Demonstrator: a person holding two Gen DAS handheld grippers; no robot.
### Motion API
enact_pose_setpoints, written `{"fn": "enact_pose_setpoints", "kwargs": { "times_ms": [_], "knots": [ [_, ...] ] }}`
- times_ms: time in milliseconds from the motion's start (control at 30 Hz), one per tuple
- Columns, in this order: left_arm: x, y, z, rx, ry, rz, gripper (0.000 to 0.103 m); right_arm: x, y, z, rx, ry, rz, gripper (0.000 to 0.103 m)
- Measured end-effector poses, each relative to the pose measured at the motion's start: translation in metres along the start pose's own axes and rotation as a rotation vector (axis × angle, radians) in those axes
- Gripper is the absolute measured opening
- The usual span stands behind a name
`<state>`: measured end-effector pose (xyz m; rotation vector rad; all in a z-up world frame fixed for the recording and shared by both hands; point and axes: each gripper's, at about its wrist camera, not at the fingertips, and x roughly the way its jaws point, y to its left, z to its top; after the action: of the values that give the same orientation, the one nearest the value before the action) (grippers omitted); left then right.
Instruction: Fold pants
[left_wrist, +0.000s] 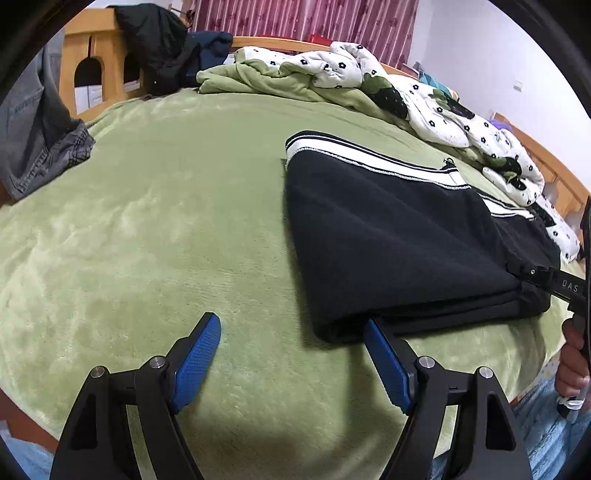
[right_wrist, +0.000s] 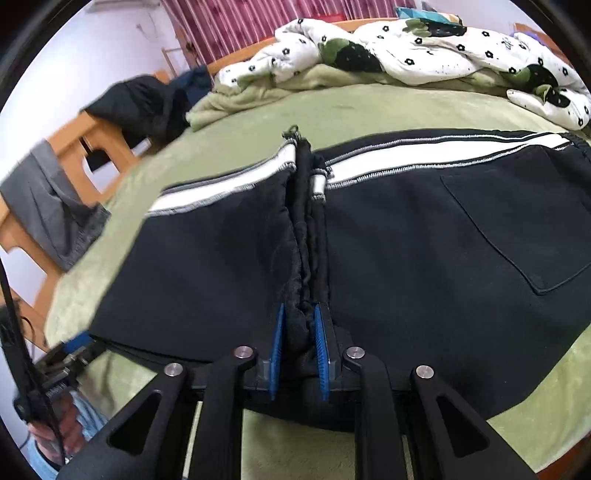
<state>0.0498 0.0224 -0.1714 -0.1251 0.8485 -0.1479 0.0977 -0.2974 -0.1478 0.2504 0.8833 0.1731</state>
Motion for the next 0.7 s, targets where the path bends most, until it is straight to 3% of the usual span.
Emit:
{"fn": "enact_pose_setpoints", "kwargs": {
  "times_ms": [100,233,400,433,467,500,633,700],
  "knots": [
    [0.003,0.002,0.000,0.016,-0.011,0.010,0.078,-0.005,-0.004,0.006,0.032,-0.043,-0.010,0.045],
    [0.011,-0.007,0.001,0.059,-0.027,0.050,0.078,0.024,-0.009,0.027,0.058,0.021,-0.025,0.049],
    [0.021,-0.007,0.006,0.011,-0.087,0.038,0.078,0.067,-0.010,0.041,0.095,0.066,-0.017,0.060],
    [0.021,-0.006,0.005,0.004,-0.100,0.032,0.078,0.070,-0.007,0.043,0.086,0.063,-0.021,0.055],
    [0.019,-0.005,0.004,0.004,-0.105,0.028,0.077,0.071,-0.003,0.044,0.068,0.073,0.017,0.021],
    [0.016,-0.003,0.002,0.006,-0.113,0.021,0.077,0.066,-0.003,0.045,0.066,0.055,0.025,0.016],
    [0.003,0.005,-0.004,-0.005,-0.146,-0.003,0.077,0.030,-0.015,0.044,0.096,-0.069,0.084,0.014],
    [0.003,0.015,-0.005,-0.054,-0.137,-0.032,0.077,0.036,-0.021,0.043,0.103,-0.040,0.054,0.014]
  ]
}}
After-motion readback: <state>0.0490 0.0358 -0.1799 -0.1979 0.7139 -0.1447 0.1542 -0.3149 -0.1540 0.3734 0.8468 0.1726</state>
